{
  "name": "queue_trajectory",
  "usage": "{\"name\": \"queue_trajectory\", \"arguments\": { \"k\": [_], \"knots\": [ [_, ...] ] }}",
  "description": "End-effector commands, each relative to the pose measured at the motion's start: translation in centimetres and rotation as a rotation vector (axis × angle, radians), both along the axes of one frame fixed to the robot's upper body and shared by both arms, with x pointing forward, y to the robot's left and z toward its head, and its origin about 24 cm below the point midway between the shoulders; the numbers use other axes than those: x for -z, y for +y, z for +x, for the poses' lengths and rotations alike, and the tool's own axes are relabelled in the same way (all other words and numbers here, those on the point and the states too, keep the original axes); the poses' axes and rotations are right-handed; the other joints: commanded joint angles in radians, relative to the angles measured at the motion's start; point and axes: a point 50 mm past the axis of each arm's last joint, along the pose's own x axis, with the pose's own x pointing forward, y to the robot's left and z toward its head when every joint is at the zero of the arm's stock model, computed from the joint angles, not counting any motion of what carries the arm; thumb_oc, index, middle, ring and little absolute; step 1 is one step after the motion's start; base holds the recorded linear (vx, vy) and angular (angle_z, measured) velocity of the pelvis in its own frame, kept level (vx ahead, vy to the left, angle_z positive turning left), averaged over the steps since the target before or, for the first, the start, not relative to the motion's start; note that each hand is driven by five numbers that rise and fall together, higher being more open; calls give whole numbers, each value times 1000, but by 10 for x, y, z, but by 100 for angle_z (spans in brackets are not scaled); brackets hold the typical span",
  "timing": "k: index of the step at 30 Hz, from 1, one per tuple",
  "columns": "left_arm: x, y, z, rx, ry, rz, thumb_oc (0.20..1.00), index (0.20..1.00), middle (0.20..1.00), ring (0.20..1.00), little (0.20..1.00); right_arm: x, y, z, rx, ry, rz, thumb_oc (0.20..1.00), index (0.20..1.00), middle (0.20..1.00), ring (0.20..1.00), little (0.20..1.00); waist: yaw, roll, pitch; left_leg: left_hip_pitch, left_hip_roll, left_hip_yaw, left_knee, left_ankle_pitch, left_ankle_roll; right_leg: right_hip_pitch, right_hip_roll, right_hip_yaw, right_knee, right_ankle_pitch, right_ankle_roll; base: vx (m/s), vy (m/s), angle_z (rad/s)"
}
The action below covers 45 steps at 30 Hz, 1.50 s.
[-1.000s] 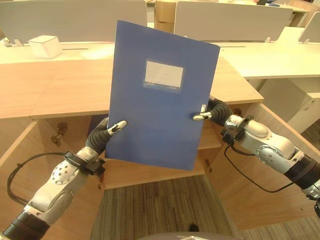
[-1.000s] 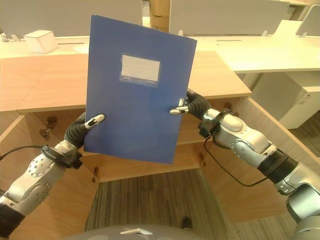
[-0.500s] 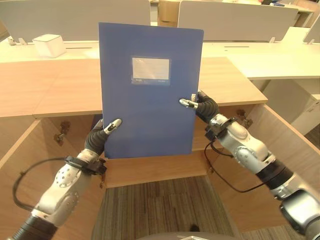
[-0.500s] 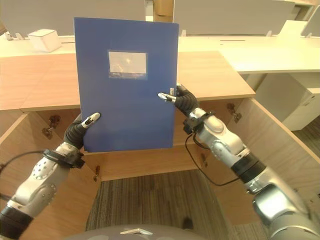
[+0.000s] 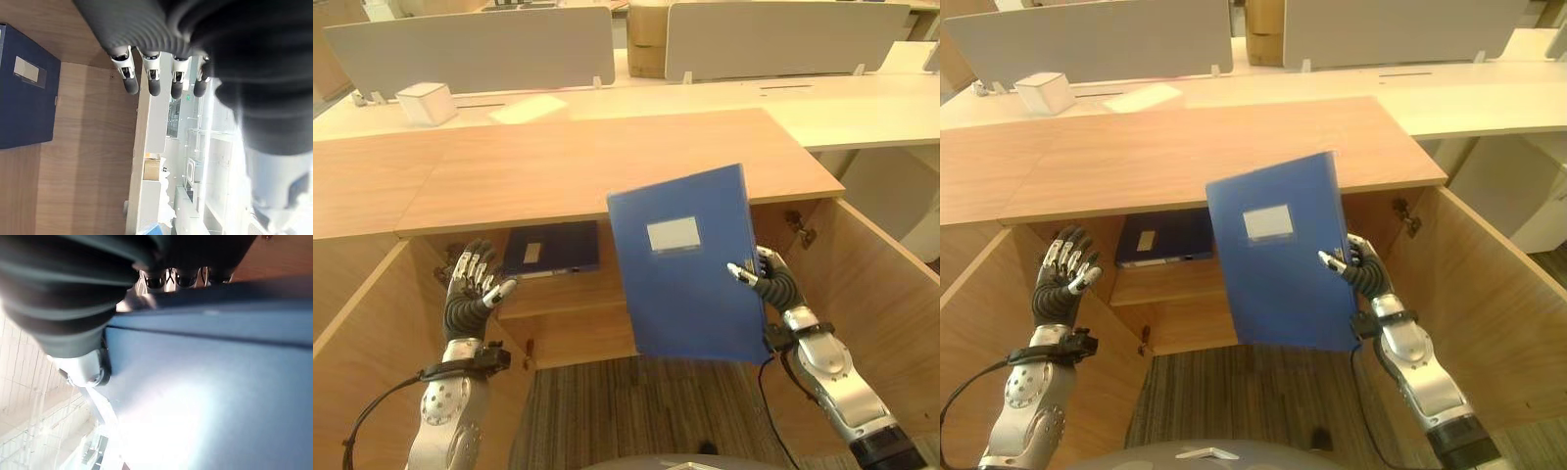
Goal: Put the empty folder in the office cabinet
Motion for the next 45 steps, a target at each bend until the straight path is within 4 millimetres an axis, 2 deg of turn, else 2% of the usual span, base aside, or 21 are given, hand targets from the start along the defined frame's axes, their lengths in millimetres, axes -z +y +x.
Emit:
{"name": "queue_trajectory", "arguments": {
  "k": [1, 6, 7, 9, 14, 18, 19, 21, 23, 26, 28, 29, 30, 33, 37, 40, 41, 43, 45],
  "knots": [
    [-14, 4, 8, 14, -86, 126, 1000, 1000, 1000, 1000, 1000, -54, 9, 10, -60, -310, -38, 200, 200, 200, 200, 200, 3, -38, -13, -48, 4, -69, 1, -13, 27, 83, -58, -14, 6, -80, 42, 0, 0, 0],
    [9, 7, -3, -15, 21, 194, 1000, 1000, 1000, 1000, 1000, -39, 8, 0, -94, -268, -164, 200, 200, 200, 200, 200, 4, -39, -3, -54, 5, -73, 1, -9, 27, 78, -55, -15, 5, -80, 43, -13, -4, 0],
    [19, 9, -11, -19, 76, 227, 1000, 1000, 1000, 1000, 1000, -31, 8, -6, -119, -230, -197, 200, 200, 200, 200, 200, 5, -40, 1, -57, 6, -75, 1, -7, 26, 76, -56, -16, 5, -79, 44, 0, 0, 0],
    [23, 11, -14, -17, 100, 249, 1000, 1000, 1000, 1000, 1000, -26, 8, -9, -133, -207, -211, 200, 200, 200, 200, 200, 6, -40, 5, -59, 6, -76, 1, -6, 26, 75, -56, -18, 5, -79, 45, 0, 0, 0],
    [52, 27, -45, -10, 288, 377, 1000, 1000, 1000, 1000, 1000, 7, -1, -24, -172, -47, -295, 200, 200, 200, 200, 200, 18, -37, 32, -79, 4, -87, 1, 4, 23, 65, -57, -32, 7, -75, 52, -39, 1, 6],
    [66, 36, -59, -3, 385, 408, 1000, 1000, 1000, 1000, 1000, 19, -8, -29, -179, 6, -347, 200, 200, 200, 200, 200, 28, -34, 54, -102, 0, -100, 1, 14, 23, 51, -61, -44, 6, -69, 58, -78, 4, 10],
    [77, 40, -65, -3, 451, 409, 1000, 1000, 1000, 1000, 1000, 24, -11, -28, -179, 35, -375, 200, 200, 200, 200, 200, 37, -32, 75, -121, -3, -107, 1, 22, 23, 36, -64, -49, 6, -63, 61, -116, -3, 12],
    [77, 40, -64, -3, 449, 408, 1000, 1000, 1000, 1000, 1000, 24, -11, -28, -179, 33, -376, 200, 200, 200, 200, 200, 35, -32, 74, -124, -4, -108, 1, 23, 24, 34, -65, -50, 6, -63, 61, -96, -4, 8],
    [94, 46, -67, -12, 538, 404, 1000, 1000, 1000, 1000, 1000, 28, -14, -16, -162, 51, -401, 200, 200, 200, 200, 200, 49, -25, 118, -175, -11, -126, 1, 44, 24, -8, -71, -60, 10, -48, 65, -213, -9, 22],
    [113, 49, -72, -31, 632, 354, 1000, 1000, 1000, 1000, 1000, 27, -16, -1, -125, 47, -409, 200, 200, 200, 200, 200, 58, -15, 149, -223, -15, -138, 4, 64, 24, -53, -78, -64, 14, -33, 65, -160, -1, 21],
    [134, 50, -78, -67, 737, 281, 1000, 1000, 1000, 1000, 1000, 24, -16, 19, -53, 25, -394, 200, 200, 200, 200, 200, 65, -7, 175, -269, -17, -145, 7, 81, 24, -98, -83, -63, 20, -19, 63, -143, 11, 11],
    [134, 50, -77, -68, 734, 281, 1000, 1000, 1000, 1000, 1000, 23, -16, 20, -53, 22, -395, 200, 200, 200, 200, 200, 64, -7, 175, -273, -16, -145, 8, 82, 24, -102, -83, -62, 20, -19, 62, -96, 14, 8],
    [145, 47, -80, -75, 790, 258, 1000, 1000, 1000, 1000, 1000, 18, -15, 36, 2, 3, -366, 200, 200, 200, 200, 200, 72, -1, 192, -300, -18, -146, 9, 92, 24, -127, -83, -58, 21, -13, 60, -92, 10, 8],
    [162, 46, -86, -89, 885, 262, 1000, 1000, 1000, 1000, 1000, 4, -11, 63, 94, -39, -288, 200, 200, 200, 200, 200, 83, 5, 213, -341, -18, -145, 13, 104, 24, -169, -84, -51, 24, -3, 57, -78, 14, 2],
    [170, 45, -90, -77, 940, 297, 1000, 1000, 1000, 1000, 1000, -7, -11, 83, 177, -56, -199, 200, 200, 200, 200, 200, 98, 10, 229, -372, -19, -147, 17, 109, 24, -197, -86, -46, 24, 2, 54, -10, 3, 0],
    [175, 45, -89, -60, 974, 333, 1000, 1000, 1000, 1000, 1000, -24, -14, 105, 264, -80, -95, 200, 200, 200, 200, 200, 114, 16, 250, -407, -25, -150, 27, 112, 25, -222, -94, -42, 25, 10, 55, -17, 52, 1],
    [177, 42, -89, -43, 989, 339, 1000, 1000, 1000, 1000, 1000, -33, -20, 115, 332, -88, -21, 200, 200, 200, 200, 200, 123, 20, 257, -426, -32, -152, 40, 108, 27, -232, -100, -40, 24, 15, 56, -22, 96, -2],
    [178, 40, -88, -34, 993, 346, 1000, 1000, 1000, 1000, 1000, -39, -25, 120, 375, -93, 30, 200, 200, 200, 200, 200, 127, 21, 262, -439, -37, -152, 51, 103, 29, -237, -103, -40, 23, 16, 56, -12, 79, -3],
    [180, 36, -85, -11, 999, 355, 1000, 1000, 1000, 1000, 1000, -52, -45, 132, 501, -97, 158, 200, 200, 200, 200, 200, 139, 26, 272, -471, -53, -160, 82, 91, 34, -247, -116, -41, 23, 21, 59, -12, 101, 3]
  ]
}}
